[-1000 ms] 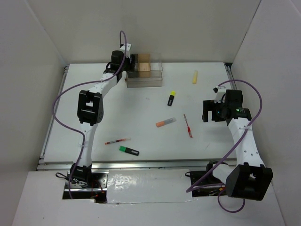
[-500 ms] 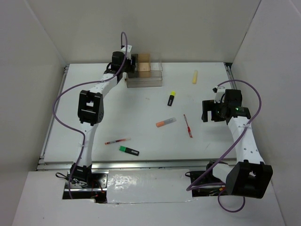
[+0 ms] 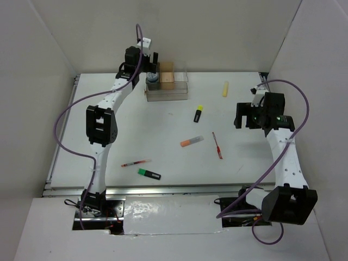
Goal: Sort the stationery into containers
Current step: Place the stationery in the storage box, then pick up the pen from the center of the board.
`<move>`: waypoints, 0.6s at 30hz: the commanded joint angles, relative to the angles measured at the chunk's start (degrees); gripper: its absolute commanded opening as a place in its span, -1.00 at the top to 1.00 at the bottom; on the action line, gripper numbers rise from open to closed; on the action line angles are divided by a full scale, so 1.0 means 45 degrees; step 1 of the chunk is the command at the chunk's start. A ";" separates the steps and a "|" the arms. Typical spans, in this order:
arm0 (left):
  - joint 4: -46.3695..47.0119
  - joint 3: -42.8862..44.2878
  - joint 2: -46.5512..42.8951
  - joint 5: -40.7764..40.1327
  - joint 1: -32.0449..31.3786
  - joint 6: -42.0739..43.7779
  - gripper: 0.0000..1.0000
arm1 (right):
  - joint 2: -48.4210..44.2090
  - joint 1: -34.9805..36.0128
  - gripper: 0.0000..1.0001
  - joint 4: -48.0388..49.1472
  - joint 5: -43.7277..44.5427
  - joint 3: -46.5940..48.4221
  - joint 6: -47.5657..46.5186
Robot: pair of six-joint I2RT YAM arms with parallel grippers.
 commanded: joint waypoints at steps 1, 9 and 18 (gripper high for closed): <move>0.0278 -0.0099 -0.1733 -0.0231 -0.0042 0.0593 -0.99 | 0.0066 0.0090 -1.00 -0.0095 -0.0236 0.1163 0.0237; -0.2000 -0.5112 -0.6711 0.4636 0.1266 -0.0059 -0.48 | -0.1105 0.0266 -1.00 -0.0603 -0.0511 0.0990 -0.0445; -1.0970 -1.1382 -1.0989 0.6487 0.2067 0.9645 -0.14 | -0.1927 0.0968 -0.94 -0.0935 -0.0005 -0.0573 -0.1402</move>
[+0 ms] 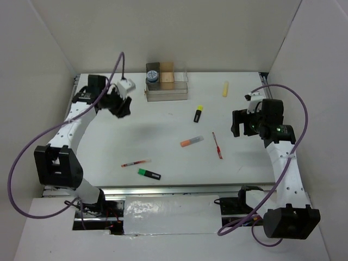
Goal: Sort the stationery into containers
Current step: Pick up the pen from the center of the board.
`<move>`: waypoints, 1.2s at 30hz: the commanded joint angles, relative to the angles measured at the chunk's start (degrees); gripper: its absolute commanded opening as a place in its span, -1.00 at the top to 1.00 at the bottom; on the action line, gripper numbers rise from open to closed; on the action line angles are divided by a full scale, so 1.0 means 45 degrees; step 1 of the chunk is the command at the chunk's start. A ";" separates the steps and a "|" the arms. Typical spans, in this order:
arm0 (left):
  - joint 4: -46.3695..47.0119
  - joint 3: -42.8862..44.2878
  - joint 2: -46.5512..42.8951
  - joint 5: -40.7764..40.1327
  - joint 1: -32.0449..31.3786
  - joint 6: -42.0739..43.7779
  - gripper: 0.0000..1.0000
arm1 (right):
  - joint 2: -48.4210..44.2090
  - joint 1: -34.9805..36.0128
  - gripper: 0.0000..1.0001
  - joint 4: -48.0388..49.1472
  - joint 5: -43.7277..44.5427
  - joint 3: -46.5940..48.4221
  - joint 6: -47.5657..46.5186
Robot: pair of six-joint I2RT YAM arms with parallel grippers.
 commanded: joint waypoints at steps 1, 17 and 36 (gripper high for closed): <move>-0.3871 -0.2767 -0.1318 0.0666 -0.0060 0.4183 -0.15 | 0.0108 0.0579 -0.93 -0.0584 0.0468 -0.0403 -0.0607; -0.1568 -0.8247 -0.3260 -0.2499 -0.3339 0.4149 -0.13 | 0.0969 0.2066 -0.84 -0.0802 0.1778 -0.0814 -0.0002; -0.0005 -0.8697 -0.1014 -0.3418 -0.5236 0.2487 0.09 | 0.0910 0.2047 -0.86 -0.0802 0.1719 -0.1126 0.0174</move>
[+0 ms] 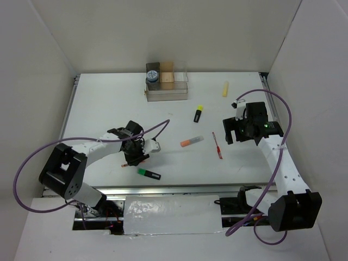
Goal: Sort the stationery into containers
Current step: Pick up the pen from the center of the board.
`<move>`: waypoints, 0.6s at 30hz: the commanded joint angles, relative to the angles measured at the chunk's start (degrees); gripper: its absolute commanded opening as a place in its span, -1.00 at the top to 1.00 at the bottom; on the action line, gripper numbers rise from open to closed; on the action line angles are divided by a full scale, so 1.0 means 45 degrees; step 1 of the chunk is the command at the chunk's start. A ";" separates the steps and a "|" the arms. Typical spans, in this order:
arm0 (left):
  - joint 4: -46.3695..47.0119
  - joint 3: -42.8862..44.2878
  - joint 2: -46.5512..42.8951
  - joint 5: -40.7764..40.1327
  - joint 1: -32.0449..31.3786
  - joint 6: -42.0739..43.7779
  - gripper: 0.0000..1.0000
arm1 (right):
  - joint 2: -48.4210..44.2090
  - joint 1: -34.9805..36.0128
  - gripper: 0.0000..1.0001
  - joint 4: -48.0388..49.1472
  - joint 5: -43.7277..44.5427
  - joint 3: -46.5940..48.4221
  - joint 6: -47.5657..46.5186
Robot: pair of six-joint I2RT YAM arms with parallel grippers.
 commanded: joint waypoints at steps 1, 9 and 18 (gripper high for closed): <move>0.0223 0.0027 0.0423 -0.0076 -0.0112 -0.0345 0.12 | -0.0158 0.0109 -0.86 -0.0147 -0.0015 -0.0053 0.0126; 0.0887 -0.0228 0.1224 -0.0895 -0.0483 -0.0793 0.50 | -0.0061 0.0090 -0.86 -0.0127 -0.0093 -0.0014 0.0204; -0.0184 0.3258 0.1440 -0.0155 0.0375 -0.0464 1.00 | -0.0022 0.0089 -0.87 -0.0049 -0.0171 -0.0053 0.0184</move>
